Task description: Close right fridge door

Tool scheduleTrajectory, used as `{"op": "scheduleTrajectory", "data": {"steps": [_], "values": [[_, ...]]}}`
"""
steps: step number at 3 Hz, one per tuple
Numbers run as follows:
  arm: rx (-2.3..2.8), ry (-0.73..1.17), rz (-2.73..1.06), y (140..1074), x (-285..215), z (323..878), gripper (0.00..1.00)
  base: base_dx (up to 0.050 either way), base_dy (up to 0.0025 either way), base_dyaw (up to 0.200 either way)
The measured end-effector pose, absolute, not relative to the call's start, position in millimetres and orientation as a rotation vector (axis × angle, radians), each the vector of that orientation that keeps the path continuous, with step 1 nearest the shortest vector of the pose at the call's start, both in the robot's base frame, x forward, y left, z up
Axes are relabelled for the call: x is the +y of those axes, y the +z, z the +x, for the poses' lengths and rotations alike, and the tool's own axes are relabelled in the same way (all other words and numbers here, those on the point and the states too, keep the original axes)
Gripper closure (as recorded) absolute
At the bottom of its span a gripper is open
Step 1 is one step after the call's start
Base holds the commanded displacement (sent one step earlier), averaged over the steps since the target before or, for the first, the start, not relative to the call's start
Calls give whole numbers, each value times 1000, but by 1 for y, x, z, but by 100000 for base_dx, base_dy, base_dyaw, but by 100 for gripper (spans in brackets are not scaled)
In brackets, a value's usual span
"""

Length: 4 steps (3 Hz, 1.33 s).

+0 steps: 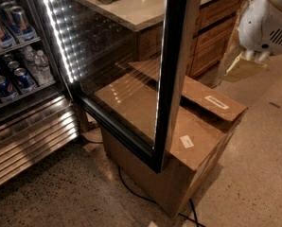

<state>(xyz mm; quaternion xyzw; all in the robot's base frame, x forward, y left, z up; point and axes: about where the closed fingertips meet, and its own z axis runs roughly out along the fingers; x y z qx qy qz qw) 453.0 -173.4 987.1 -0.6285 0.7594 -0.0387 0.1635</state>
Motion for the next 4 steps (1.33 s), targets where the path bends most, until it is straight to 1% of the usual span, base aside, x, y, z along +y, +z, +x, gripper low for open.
{"op": "scheduleTrajectory", "data": {"steps": [1,2,4], "values": [[2181,-101,-1783,981,-174,457,100,0,0,0],[2238,-45,-1780,951,-175,466,100,0,0,0],[2215,-22,-1777,953,-174,466,100,0,0,0]]}}
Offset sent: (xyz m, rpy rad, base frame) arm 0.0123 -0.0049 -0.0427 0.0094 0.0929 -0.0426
